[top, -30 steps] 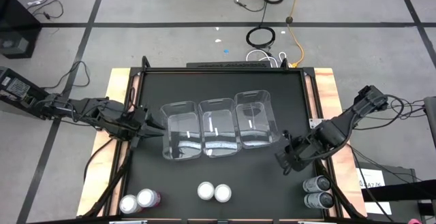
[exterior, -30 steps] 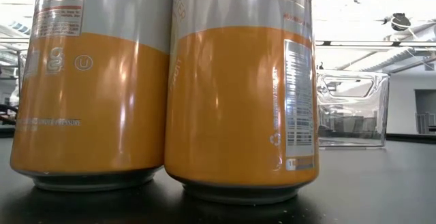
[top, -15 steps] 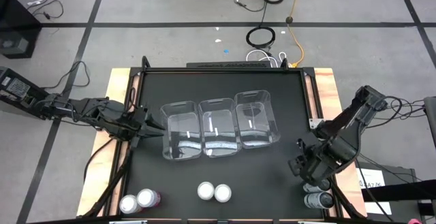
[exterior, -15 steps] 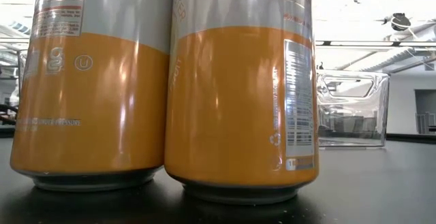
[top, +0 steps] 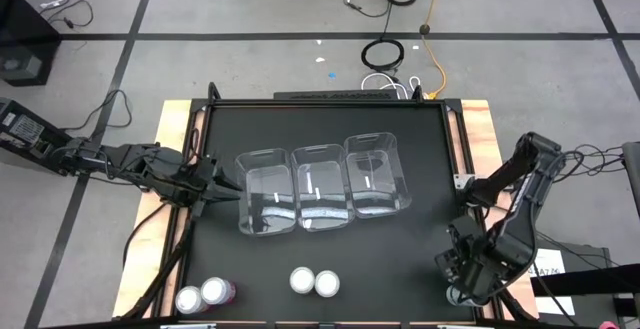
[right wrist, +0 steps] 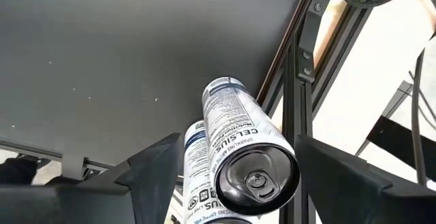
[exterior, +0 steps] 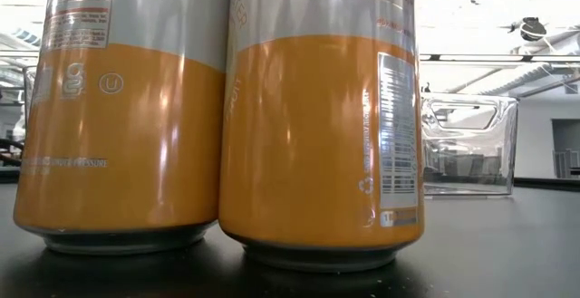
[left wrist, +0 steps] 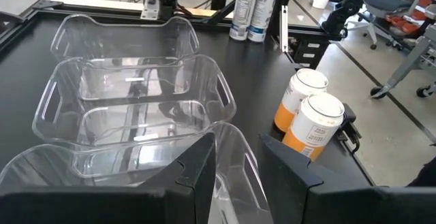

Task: Sort soda cans
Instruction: Put the top black soda can into the right transparent bin

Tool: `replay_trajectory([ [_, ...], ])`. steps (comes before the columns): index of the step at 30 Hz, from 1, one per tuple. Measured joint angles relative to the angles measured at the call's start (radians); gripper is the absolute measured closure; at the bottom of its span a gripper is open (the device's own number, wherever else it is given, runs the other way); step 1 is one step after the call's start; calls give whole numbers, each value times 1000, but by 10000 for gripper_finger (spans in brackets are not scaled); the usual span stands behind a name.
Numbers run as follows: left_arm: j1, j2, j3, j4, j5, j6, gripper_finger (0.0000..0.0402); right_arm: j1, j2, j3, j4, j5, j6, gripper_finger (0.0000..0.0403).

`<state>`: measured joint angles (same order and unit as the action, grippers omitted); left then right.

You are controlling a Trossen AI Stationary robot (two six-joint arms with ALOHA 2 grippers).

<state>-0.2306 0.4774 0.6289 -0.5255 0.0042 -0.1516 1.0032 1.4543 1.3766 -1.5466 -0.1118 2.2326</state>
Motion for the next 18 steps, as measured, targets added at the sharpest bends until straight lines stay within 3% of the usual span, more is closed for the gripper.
replay_trajectory([
  [18,0,0,0,0,0,-3,285,72,5,0,12,34,16,126],
])
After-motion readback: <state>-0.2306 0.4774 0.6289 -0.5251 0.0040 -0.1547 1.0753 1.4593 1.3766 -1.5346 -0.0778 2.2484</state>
